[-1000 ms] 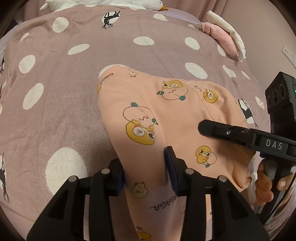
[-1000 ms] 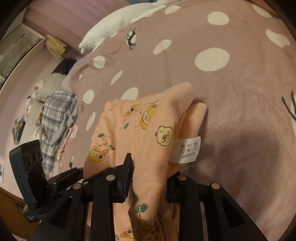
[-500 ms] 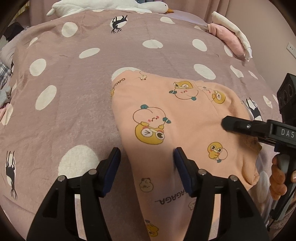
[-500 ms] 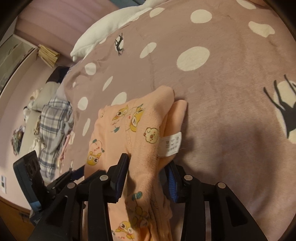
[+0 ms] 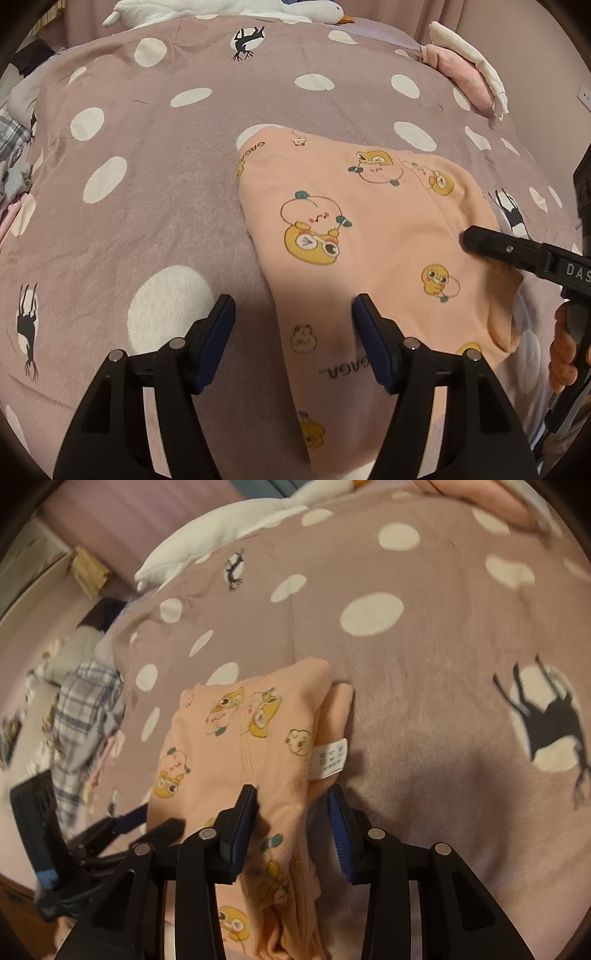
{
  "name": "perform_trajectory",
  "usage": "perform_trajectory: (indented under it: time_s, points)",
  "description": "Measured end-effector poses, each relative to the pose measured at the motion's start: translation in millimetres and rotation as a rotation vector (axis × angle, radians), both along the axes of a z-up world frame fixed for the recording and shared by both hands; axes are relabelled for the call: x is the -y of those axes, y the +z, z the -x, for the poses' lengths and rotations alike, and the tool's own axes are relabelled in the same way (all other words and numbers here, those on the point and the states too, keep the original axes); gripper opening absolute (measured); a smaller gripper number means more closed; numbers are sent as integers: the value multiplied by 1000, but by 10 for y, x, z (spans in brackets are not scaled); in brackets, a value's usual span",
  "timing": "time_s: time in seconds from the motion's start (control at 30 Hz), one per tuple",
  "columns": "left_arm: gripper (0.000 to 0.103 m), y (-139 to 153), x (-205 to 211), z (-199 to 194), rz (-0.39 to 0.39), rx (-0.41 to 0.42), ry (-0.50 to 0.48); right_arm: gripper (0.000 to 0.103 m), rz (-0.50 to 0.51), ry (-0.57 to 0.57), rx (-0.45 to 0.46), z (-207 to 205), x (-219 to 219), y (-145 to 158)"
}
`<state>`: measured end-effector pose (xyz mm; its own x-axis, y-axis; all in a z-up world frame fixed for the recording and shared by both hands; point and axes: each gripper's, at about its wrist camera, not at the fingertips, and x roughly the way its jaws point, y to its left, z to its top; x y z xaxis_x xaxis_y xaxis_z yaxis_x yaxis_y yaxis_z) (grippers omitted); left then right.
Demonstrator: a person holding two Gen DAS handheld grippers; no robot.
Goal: Fold small clothes
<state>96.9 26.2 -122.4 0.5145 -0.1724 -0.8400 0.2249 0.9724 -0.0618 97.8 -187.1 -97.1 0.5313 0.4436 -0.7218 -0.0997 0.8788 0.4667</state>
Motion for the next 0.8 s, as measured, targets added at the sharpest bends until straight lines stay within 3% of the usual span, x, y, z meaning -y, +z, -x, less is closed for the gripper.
perform_trajectory:
  time_s: [0.23, 0.6, 0.8]
  points:
    - [68, -12, -51, 140, -4, 0, 5, 39, 54, 83, 14, 174, -124, -6]
    - [69, -63, -70, 299, -17, -12, 11, 42, 87, 101, 21, 315, -147, 6]
    - [69, -130, -86, 356, -18, -24, 17, 42, 168, 124, -3, 383, -242, -106]
